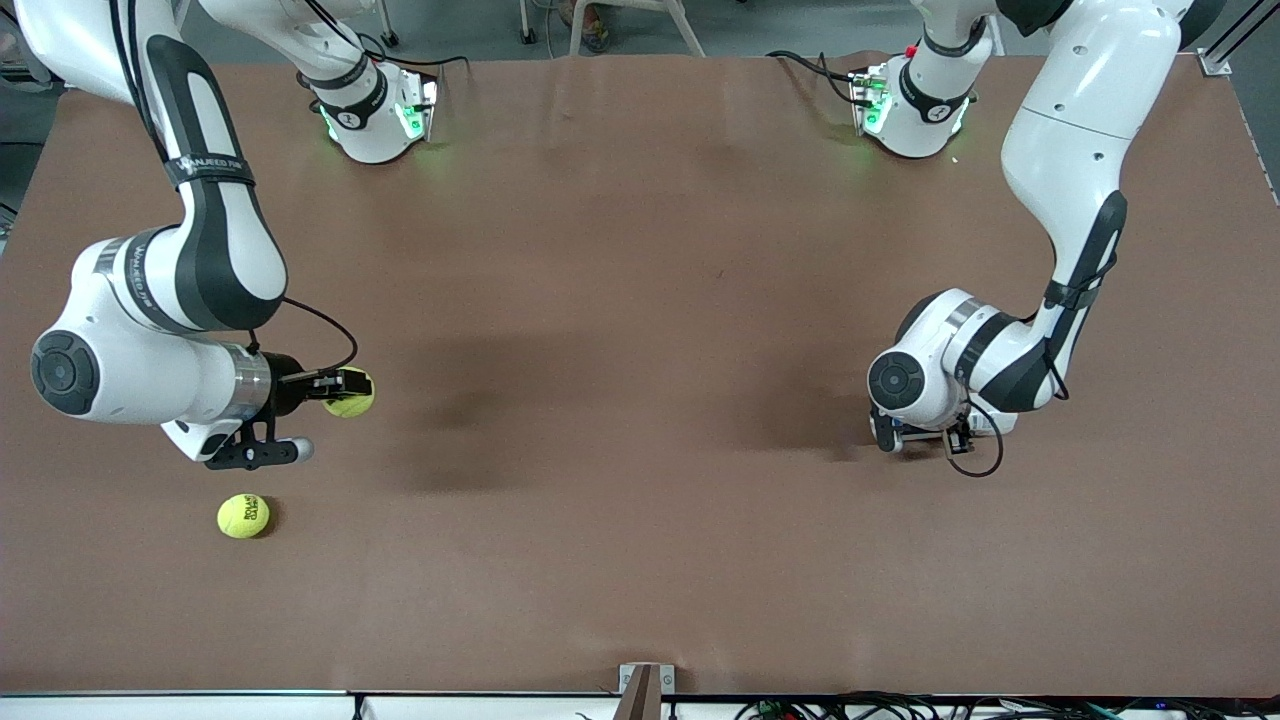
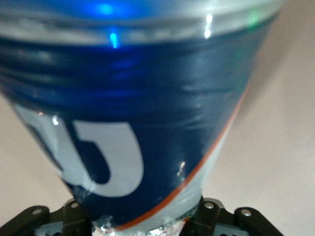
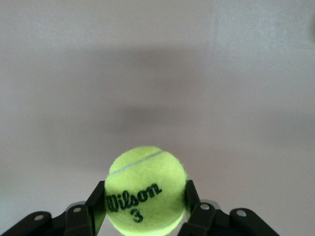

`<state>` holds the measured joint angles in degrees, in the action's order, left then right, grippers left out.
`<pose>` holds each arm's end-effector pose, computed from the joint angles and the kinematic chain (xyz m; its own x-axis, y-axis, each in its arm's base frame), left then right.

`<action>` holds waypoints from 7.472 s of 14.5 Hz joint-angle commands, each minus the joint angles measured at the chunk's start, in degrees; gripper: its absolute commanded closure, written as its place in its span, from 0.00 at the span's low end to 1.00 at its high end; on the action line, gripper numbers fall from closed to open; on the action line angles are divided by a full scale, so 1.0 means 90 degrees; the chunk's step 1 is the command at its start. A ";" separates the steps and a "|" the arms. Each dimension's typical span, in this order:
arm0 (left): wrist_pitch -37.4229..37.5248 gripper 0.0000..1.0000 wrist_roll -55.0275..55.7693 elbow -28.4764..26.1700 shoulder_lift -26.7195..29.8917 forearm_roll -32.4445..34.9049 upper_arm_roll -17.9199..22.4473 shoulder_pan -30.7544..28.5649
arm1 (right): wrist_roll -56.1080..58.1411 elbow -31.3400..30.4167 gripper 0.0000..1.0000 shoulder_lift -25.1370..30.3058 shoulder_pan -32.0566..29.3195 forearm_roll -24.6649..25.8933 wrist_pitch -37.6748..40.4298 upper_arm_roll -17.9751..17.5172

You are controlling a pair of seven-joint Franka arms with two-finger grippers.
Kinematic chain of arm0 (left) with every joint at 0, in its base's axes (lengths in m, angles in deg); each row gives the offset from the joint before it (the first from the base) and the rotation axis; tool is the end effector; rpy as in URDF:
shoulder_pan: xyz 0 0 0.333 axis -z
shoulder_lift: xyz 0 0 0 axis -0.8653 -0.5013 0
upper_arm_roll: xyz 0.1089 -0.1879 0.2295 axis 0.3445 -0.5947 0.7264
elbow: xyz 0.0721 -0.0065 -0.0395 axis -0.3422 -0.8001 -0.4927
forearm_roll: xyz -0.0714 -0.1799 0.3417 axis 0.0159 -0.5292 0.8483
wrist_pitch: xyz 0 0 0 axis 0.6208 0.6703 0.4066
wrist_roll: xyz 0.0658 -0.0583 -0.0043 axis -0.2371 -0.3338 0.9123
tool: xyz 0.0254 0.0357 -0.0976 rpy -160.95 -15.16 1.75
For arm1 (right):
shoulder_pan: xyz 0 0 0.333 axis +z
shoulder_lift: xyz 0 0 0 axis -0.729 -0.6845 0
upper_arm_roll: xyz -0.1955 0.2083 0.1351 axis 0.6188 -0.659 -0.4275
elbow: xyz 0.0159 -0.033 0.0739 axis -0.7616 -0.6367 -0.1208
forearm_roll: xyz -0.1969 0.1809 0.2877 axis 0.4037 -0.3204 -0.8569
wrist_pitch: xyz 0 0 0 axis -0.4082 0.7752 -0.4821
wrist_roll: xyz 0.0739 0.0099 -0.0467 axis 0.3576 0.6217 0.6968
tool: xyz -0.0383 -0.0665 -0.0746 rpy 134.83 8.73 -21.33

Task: Insert tennis ball vertically with right arm
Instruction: 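Lift the ball with the right gripper while the left gripper stands the can upright, then move the ball over the can opening and release it with the right gripper, then move the right gripper to the second tennis ball and grasp it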

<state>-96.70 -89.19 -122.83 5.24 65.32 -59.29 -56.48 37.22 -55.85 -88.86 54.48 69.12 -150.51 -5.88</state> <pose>0.6054 -0.1322 0.1683 0.0173 -0.8146 -0.5798 -0.9985 -0.0444 0.0327 0.6455 0.0900 0.3836 0.9713 0.0820 -0.2231 0.0341 -0.9770 -0.2106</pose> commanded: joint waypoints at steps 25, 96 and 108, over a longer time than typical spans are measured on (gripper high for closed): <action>-0.7120 0.32 0.0798 0.0710 -0.1538 -0.3840 -0.2446 0.0838 | -0.1309 0.0911 0.63 0.0000 0.0698 -0.2262 0.0101 0.0025; -0.8333 0.22 0.1914 0.0730 -0.2262 -0.3831 -0.2310 0.1728 | 0.1414 0.0891 0.00 -0.2392 -0.1116 0.1438 -0.4117 0.0523; -0.8343 0.24 0.1924 0.0818 -0.2262 -0.3841 -0.2280 0.1796 | 0.1414 0.0686 0.00 -0.2529 -0.1185 0.1360 -0.4664 0.0455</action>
<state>-171.63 -71.79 -116.55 -15.23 31.62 -80.30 -41.24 49.83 -48.38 -112.29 44.59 81.03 -191.94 -0.74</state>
